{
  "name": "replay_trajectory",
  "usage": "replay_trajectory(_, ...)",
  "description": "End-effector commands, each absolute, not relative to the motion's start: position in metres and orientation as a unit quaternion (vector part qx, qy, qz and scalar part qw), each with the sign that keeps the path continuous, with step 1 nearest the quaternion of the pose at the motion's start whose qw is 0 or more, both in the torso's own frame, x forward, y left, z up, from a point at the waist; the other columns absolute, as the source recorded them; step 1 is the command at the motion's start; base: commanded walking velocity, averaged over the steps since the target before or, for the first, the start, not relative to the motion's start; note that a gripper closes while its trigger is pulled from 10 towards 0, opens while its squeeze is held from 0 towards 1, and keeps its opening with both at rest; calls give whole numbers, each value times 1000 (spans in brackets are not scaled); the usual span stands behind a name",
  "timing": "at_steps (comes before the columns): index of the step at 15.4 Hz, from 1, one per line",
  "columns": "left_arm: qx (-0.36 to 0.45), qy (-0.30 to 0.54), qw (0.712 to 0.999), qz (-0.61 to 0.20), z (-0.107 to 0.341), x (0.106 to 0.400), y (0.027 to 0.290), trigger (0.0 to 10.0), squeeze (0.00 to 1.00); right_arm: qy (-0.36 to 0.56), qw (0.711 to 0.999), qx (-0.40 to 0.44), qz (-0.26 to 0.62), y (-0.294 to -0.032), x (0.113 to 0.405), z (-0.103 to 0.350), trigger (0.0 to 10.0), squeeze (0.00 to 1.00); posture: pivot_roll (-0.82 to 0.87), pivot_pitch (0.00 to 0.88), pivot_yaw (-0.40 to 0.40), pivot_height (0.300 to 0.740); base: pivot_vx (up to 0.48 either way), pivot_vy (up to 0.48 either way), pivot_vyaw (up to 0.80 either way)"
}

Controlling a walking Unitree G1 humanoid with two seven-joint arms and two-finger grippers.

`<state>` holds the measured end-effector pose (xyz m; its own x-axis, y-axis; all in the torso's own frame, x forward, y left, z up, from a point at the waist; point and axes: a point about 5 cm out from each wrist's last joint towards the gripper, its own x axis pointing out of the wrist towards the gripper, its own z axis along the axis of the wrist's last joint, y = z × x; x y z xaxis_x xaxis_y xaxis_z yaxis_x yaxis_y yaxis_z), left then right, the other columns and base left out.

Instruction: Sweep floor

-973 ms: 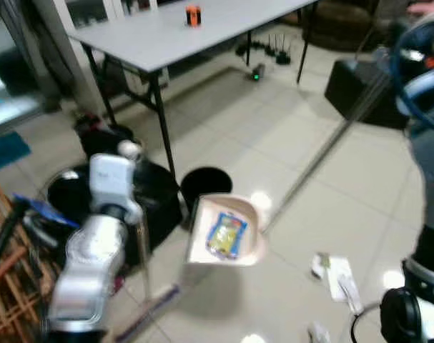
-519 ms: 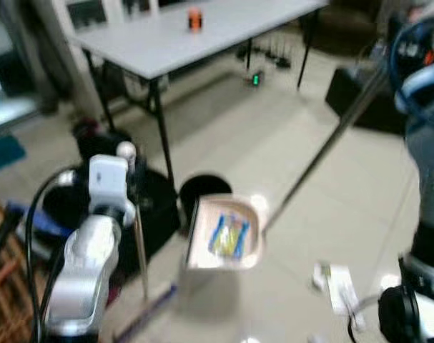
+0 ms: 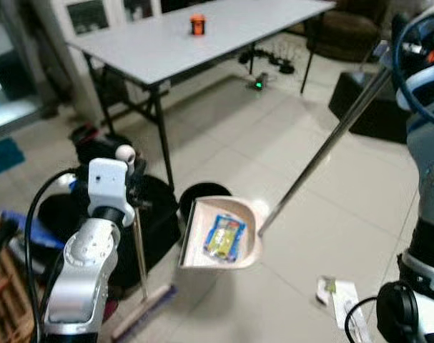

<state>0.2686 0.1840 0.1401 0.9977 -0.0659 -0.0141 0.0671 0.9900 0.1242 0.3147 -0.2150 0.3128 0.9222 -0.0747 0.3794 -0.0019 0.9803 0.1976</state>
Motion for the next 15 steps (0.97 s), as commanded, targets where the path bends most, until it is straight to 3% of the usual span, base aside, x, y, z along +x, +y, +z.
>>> replay_trajectory(1, 58, -11, 997, -50, 146, 269, 175, 10000, 0, -224, 970, 88, -38, -224, 308, 322, 10000, 0, 49, 0, 19, 740, 412, 0, 0)
replay_trajectory(15, 62, -9, 997, -54, 145, 268, 176, 10000, 0, -222, 971, 80, -43, -222, 310, 319, 10000, 0, 56, 0, 23, 740, 412, 0, 38)
